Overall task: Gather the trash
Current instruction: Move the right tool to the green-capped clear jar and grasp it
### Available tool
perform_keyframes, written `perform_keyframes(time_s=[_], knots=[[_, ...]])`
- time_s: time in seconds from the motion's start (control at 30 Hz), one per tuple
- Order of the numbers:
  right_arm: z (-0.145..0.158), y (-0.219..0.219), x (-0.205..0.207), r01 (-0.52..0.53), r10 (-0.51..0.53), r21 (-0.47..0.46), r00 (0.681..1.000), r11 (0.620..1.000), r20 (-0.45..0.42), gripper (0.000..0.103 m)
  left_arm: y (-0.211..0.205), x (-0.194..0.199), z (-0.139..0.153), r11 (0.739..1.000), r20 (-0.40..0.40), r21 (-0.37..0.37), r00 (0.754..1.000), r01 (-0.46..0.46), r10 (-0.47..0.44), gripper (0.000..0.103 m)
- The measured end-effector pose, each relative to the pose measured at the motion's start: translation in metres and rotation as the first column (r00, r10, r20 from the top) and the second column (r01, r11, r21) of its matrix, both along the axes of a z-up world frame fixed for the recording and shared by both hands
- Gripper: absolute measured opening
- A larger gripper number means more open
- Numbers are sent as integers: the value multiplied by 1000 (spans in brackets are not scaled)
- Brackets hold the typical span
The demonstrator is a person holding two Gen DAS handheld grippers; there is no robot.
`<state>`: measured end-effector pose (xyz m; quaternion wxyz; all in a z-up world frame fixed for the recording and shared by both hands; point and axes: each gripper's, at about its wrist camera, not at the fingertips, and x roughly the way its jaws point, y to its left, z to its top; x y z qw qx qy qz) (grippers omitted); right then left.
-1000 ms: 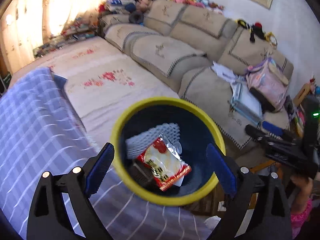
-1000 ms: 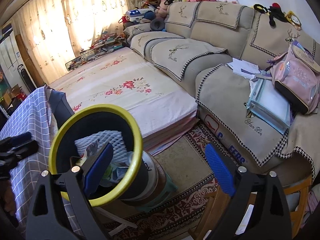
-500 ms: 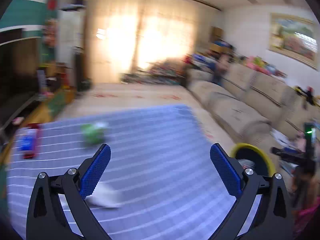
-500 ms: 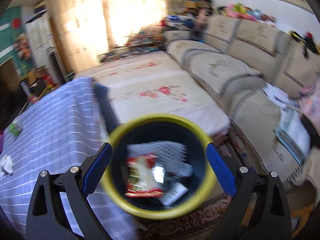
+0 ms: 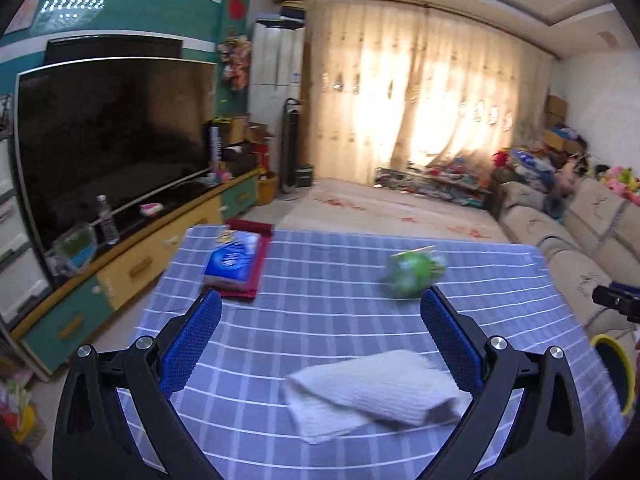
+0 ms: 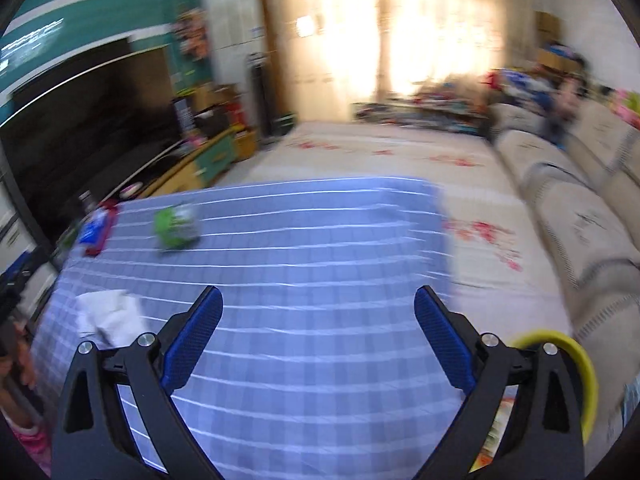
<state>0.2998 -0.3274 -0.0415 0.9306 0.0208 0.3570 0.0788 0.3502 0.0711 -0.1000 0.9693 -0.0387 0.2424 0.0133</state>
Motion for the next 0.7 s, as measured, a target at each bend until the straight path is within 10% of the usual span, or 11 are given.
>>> perform_keyframes(time_s=[0.27,0.7], knots=[[-9,121,66,-267,271,-95,962,959,28,92,21,9,-17,997,-30,-67,999,-41,39,98],[-54,173,158,-280,270,-141,959,949,-91,92,24,14,-29,995,-45,-91,999,-28,24,98]])
